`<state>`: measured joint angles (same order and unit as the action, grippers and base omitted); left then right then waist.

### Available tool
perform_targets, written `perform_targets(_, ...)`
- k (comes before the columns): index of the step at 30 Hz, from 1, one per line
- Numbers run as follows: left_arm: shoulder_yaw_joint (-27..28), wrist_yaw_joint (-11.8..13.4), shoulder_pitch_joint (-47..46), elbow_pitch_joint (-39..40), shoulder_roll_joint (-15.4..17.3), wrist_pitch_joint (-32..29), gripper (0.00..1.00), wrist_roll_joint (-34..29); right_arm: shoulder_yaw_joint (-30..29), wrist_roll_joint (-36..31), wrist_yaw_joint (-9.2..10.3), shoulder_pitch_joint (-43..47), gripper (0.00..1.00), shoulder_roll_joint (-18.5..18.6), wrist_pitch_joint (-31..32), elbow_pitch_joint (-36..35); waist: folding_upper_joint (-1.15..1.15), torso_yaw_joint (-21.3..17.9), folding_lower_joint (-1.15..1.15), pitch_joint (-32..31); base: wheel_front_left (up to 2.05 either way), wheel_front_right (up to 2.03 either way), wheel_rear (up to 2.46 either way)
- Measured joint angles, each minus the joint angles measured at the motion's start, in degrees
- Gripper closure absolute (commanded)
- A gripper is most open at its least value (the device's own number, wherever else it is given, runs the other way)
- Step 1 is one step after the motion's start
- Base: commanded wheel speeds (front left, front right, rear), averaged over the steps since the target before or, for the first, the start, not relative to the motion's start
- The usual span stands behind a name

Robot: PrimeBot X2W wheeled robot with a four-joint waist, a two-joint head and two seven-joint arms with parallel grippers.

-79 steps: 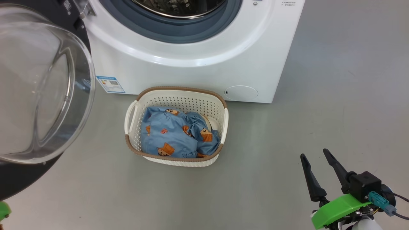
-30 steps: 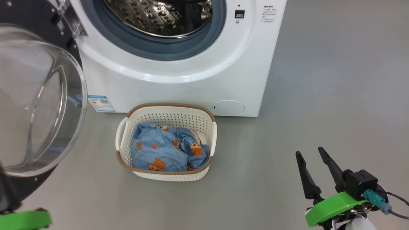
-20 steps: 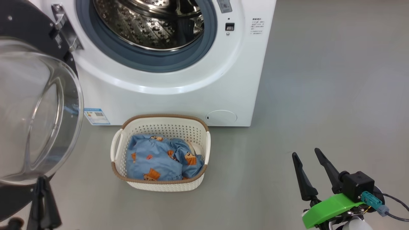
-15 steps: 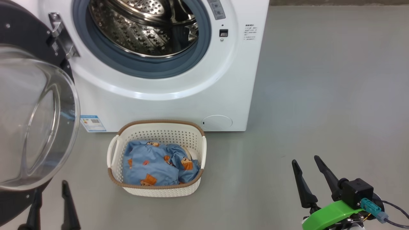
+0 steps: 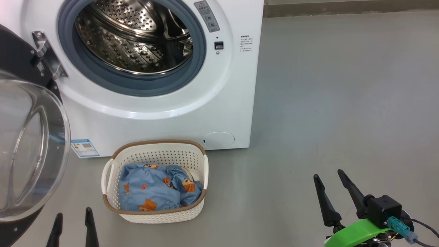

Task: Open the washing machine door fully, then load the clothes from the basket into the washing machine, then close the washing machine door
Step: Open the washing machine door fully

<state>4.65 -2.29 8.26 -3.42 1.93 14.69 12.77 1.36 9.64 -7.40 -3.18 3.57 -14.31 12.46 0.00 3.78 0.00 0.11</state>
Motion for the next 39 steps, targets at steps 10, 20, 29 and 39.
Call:
perform_targets(10, -0.8, 0.1, 1.0, -0.1, 0.0, 0.0, 0.00, -1.0, -0.2, -0.6, 0.00, 0.0, 0.00, -0.2, 0.0, -1.7, 0.00, -0.6, 0.00, -0.3, 0.00, 0.00, 0.00)
perform_targets(20, -1.1, -0.1, 2.2, -0.7, 0.1, 0.0, 0.00, -4.0, -0.4, -0.9, 0.00, 1.0, 0.00, -0.4, 0.0, -2.5, 0.00, -1.7, 0.00, -0.8, 0.00, 0.00, 0.00)
perform_targets(29, -1.1, -0.6, 2.2, -1.6, 0.1, 0.0, 0.00, -4.2, -0.9, -1.1, 0.00, 1.1, 0.00, -0.5, 0.0, -3.0, 0.00, -2.0, 0.00, -1.0, 0.00, 0.00, 0.00)
perform_targets(39, -1.2, -1.0, 2.1, -2.6, 0.1, 0.0, 0.00, -4.2, -1.2, -1.1, 0.00, 1.2, 0.00, -0.6, 0.0, -3.0, 0.00, -1.3, 0.00, -1.0, 0.00, 0.00, 0.00)
